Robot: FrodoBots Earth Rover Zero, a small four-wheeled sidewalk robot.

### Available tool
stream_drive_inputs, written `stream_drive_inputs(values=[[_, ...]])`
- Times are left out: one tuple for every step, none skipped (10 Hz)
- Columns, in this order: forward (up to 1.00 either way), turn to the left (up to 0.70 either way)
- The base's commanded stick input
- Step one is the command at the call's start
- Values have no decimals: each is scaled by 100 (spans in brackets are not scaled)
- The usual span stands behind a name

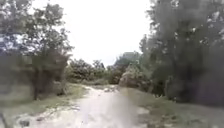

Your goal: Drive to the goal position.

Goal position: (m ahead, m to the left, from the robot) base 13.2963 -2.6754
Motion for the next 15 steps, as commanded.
stream_drive_inputs(values=[[85, 0], [85, 0], [85, 0], [85, 0], [85, 0], [85, 0], [85, 0], [85, 0], [85, 0], [85, 0], [85, 0], [85, 0], [85, 0], [85, 0], [85, 0]])
